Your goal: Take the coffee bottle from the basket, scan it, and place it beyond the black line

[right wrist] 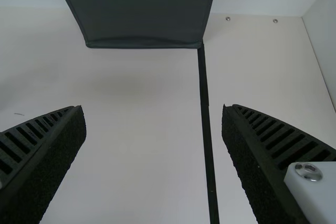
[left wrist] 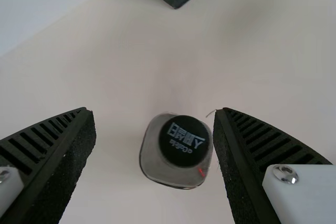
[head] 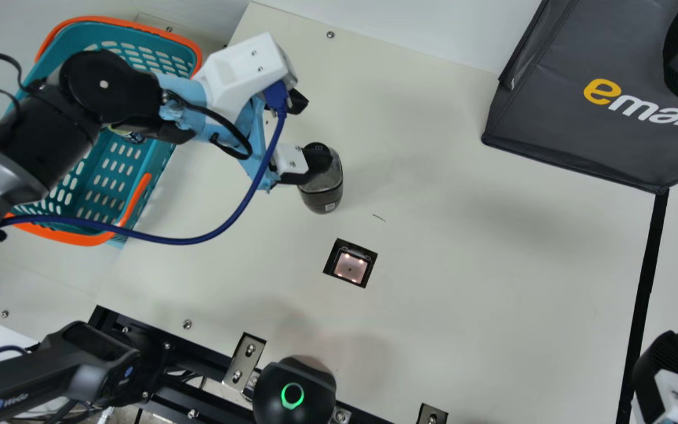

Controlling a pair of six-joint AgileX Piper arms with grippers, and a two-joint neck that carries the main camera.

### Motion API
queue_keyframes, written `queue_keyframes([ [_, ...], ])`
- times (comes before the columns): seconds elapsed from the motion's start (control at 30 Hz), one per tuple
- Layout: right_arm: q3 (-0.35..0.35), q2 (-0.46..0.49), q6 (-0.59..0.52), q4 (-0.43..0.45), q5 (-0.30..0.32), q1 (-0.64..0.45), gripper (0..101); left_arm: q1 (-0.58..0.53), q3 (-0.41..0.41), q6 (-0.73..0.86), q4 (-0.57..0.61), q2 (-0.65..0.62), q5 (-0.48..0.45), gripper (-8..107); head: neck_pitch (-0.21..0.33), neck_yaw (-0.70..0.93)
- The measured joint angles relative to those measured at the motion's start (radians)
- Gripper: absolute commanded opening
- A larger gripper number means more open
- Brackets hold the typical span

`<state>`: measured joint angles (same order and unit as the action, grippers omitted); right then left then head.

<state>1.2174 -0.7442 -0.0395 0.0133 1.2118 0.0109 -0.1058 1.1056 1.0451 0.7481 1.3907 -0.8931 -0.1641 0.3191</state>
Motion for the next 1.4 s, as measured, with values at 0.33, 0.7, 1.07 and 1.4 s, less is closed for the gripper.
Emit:
queue_keyframes([
  [0.33,0.0,0.0,0.0,0.0,0.0,0.0,91,0.066,0.009,-0.078,-0.029,-0.044,0.054,90,0.0,0.0],
  [0.7,0.0,0.0,0.0,0.0,0.0,0.0,91,0.15,-0.027,-0.047,0.008,-0.121,0.066,90,0.0,0.0],
  [1.07,0.0,0.0,0.0,0.0,0.001,0.0,91,0.226,-0.067,-0.005,0.032,-0.19,0.038,90,0.0,-0.117],
  [1.4,0.0,0.0,0.0,0.0,0.001,0.0,91,0.262,-0.09,0.002,0.038,-0.234,0.024,90,0.0,-0.337],
])
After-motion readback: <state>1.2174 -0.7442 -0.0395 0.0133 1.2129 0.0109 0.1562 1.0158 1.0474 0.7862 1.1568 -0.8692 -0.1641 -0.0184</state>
